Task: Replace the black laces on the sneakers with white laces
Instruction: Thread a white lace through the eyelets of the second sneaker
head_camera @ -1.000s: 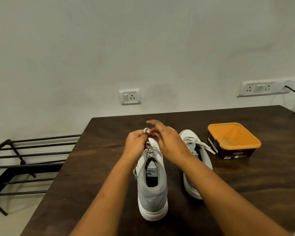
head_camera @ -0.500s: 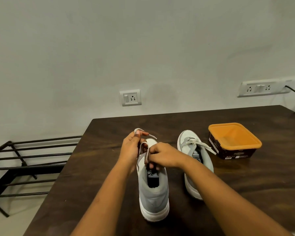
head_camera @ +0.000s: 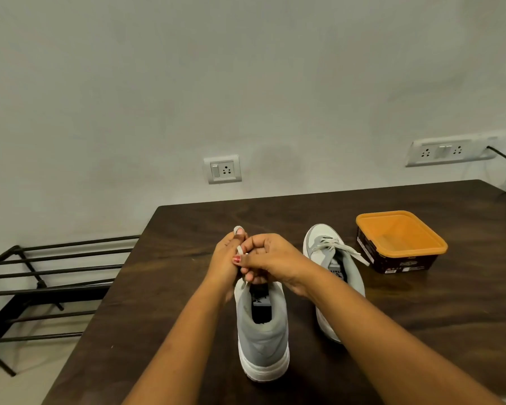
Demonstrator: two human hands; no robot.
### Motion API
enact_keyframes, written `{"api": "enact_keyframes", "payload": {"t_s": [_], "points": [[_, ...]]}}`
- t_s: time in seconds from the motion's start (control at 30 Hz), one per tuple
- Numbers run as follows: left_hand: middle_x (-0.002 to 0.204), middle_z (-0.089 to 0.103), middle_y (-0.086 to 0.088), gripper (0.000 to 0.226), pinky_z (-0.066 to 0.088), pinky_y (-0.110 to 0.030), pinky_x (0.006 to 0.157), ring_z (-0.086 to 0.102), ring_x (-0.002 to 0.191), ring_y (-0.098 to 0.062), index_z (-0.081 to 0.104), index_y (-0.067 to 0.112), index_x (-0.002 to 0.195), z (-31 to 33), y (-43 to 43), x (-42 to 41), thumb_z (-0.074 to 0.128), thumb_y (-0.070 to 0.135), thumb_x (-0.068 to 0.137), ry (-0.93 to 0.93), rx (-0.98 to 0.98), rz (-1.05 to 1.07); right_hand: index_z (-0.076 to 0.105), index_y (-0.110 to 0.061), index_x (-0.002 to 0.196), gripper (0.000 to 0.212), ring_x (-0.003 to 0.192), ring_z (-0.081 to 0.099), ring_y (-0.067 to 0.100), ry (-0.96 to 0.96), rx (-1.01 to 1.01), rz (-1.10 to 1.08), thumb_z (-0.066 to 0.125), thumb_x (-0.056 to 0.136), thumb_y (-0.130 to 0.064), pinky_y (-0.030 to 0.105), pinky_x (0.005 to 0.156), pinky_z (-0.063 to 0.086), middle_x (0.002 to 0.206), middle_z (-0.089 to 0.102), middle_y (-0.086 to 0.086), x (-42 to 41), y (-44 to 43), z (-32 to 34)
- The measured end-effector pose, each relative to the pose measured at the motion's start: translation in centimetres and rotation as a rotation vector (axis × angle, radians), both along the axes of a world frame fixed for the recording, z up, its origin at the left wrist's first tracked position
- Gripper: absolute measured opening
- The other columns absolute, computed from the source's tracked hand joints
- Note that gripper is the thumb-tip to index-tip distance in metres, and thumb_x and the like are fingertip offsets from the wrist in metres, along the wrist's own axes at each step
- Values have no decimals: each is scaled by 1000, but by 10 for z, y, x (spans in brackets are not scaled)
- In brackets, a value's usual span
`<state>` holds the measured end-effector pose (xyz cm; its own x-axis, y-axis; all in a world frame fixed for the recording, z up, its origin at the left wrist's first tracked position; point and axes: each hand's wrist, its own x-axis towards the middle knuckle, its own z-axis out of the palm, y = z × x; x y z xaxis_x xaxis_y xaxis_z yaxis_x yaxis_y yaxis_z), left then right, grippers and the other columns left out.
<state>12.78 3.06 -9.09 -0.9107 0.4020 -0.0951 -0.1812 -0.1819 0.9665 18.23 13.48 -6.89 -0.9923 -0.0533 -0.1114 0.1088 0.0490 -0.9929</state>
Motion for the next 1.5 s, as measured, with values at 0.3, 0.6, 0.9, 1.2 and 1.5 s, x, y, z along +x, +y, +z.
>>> {"api": "enact_keyframes", "payload": {"t_s": [0.3,0.6,0.9,1.2,1.5], "points": [[79,62,-12,30,53,-22,58,60,61,-18,54,7,85,-5,-4,-8,35,23,103,72,-150,9,63,-12,97,16,69,68,12,190,-514,-289,47,98,-10,23,64,54,84,73,4,-10,19,13],[61,48,-2,34,40,-20,53,44,50,-7,54,11,76,-7,-2,-12,38,28,101,43,-62,61,43,-7,141,52,103,62,15,-135,202,-206,56,91,-3,30,90,52,124,62,7,-24,26,-40],[77,57,-10,31,53,-26,65,58,72,-16,68,18,108,-5,2,-8,41,31,100,133,-32,24,67,-14,103,18,88,68,15,113,522,-213,67,86,-8,23,76,53,94,72,5,-20,13,-32],[57,46,5,29,43,-15,48,48,47,0,67,19,109,-1,-1,-5,41,27,100,147,-8,49,63,-20,93,26,76,63,11,47,492,-214,75,75,-6,26,74,56,81,68,3,-21,16,-29],[61,45,1,31,43,-14,46,46,47,-2,66,15,111,-5,-3,-7,40,27,100,167,-69,85,56,-19,102,20,65,58,6,-5,417,-80,68,86,-14,20,65,48,71,61,-2,-16,25,-27]]}}
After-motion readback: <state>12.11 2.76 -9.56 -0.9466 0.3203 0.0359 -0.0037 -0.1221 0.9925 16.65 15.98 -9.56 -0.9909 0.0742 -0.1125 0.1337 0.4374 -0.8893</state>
